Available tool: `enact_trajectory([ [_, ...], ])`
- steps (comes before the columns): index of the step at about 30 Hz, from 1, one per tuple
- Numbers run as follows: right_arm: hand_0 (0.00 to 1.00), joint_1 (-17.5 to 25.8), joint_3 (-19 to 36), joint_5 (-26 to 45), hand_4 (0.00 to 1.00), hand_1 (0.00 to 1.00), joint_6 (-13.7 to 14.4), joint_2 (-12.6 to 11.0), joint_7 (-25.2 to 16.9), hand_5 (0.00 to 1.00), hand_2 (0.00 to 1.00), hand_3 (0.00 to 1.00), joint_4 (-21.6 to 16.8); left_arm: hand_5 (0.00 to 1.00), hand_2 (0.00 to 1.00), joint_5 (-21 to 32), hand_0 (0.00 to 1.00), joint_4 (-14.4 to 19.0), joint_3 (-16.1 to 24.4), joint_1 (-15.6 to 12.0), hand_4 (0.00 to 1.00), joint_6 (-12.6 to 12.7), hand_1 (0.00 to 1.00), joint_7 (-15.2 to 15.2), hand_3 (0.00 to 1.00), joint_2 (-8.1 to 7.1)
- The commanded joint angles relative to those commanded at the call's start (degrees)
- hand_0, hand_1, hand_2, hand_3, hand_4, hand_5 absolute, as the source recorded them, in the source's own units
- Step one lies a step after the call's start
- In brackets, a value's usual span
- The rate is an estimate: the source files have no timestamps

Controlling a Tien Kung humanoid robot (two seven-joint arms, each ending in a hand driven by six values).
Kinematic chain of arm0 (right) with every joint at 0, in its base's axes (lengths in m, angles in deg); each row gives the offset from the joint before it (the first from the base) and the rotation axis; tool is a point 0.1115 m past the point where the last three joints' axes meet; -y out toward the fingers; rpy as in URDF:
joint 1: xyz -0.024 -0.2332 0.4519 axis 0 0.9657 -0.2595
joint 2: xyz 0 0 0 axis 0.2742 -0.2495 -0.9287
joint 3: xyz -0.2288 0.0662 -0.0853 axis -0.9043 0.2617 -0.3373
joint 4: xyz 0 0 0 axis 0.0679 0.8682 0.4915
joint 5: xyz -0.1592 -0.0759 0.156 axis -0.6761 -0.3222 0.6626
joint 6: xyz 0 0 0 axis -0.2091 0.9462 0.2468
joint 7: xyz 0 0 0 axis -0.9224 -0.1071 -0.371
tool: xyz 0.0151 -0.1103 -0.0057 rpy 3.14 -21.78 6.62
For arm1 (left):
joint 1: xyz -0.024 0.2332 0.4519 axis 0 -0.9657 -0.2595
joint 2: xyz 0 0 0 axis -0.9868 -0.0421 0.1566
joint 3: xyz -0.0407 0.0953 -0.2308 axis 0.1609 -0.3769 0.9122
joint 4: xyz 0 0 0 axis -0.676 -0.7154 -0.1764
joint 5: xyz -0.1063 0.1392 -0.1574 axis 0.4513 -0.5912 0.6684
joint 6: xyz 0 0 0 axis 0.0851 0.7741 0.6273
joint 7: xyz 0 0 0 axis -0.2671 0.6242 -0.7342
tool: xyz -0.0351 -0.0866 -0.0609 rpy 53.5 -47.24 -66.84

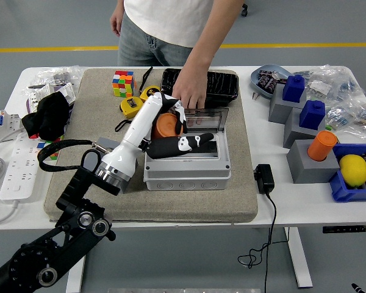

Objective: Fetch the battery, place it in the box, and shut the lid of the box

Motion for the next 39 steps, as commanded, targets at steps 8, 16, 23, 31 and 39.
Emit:
enact_trajectory([
  [8,0.779,-0.1,-1.0,0.5,0.998,0.689,0.1,-0.2,0.0,0.884,0.661,0.647,0.1,0.404,0.002,2.5,0.056,-8.4,-9.6,5.5,0.941,2.0,0.002,2.1,0.002,-0.43],
  [16,0.778,-0.3,-1.7,0.7,0.998,0.689,-0.1,-0.3,0.0,0.88,0.662,0.645,0.0,0.41,0.002,3.6,0.056,-16.4,-12.9,9.9,0.938,3.7,0.002,3.8,0.002,1.1],
  [23,0.779,-0.3,-2.0,0.8,0.998,0.689,-0.1,-0.4,0.0,0.874,0.662,0.642,0.1,0.415,0.004,3.9,0.057,-22.9,-12.3,12.4,0.935,5.1,0.002,5.0,0.002,3.19],
  [31,0.779,-0.4,-2.2,0.8,0.998,0.688,-0.2,-0.3,0.1,0.865,0.662,0.639,0.0,0.419,0.005,2.2,0.057,-29.0,-10.8,14.8,0.933,5.9,0.002,5.6,0.002,5.03],
  [39,0.778,-0.4,-2.2,0.8,0.998,0.687,-0.3,-0.3,0.2,0.861,0.662,0.636,0.0,0.443,0.009,-1.8,0.069,-33.0,-10.9,15.8,0.943,5.6,0.002,5.4,0.011,5.5],
])
